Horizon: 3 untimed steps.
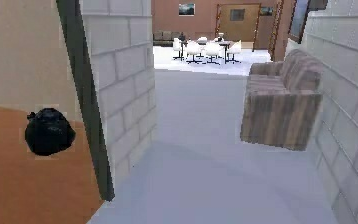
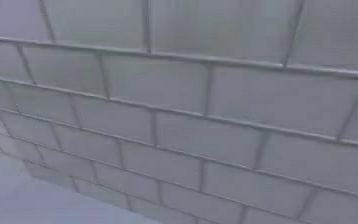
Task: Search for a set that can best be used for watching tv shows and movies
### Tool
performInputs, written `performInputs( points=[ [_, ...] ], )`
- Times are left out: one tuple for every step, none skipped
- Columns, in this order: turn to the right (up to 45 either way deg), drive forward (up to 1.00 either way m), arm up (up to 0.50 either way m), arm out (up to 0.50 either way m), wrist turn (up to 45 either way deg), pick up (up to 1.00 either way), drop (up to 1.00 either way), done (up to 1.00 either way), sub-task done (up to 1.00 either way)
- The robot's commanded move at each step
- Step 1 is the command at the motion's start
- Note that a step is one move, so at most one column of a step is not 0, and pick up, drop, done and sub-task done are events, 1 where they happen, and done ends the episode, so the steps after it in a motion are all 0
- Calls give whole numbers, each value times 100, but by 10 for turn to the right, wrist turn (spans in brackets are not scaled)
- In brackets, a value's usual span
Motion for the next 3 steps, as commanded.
performInputs(
  points=[
    [0,100,0,0,0,0,0,0,0],
    [0,100,0,0,0,0,0,0,0],
    [-30,0,0,0,0,0,0,0,0]
  ],
)
